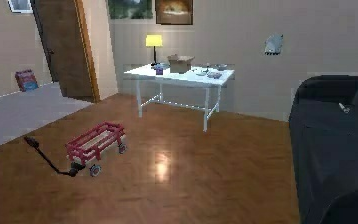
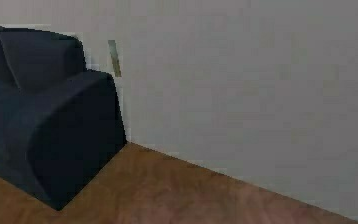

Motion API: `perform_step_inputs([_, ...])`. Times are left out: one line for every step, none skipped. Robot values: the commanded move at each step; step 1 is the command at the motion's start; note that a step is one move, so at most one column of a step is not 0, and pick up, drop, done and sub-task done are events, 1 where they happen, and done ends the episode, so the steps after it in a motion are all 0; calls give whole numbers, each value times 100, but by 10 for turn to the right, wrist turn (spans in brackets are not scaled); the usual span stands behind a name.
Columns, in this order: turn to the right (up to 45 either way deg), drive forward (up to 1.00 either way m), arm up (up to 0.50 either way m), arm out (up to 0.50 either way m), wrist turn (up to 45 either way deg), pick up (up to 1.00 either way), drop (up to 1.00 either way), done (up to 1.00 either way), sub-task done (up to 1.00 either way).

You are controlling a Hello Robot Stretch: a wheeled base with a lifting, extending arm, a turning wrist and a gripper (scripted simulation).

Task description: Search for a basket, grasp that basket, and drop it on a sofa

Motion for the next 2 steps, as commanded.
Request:
perform_step_inputs([-60,0,0,0,0,0,0,0,0])
perform_step_inputs([0,100,0,0,0,0,0,0,0])
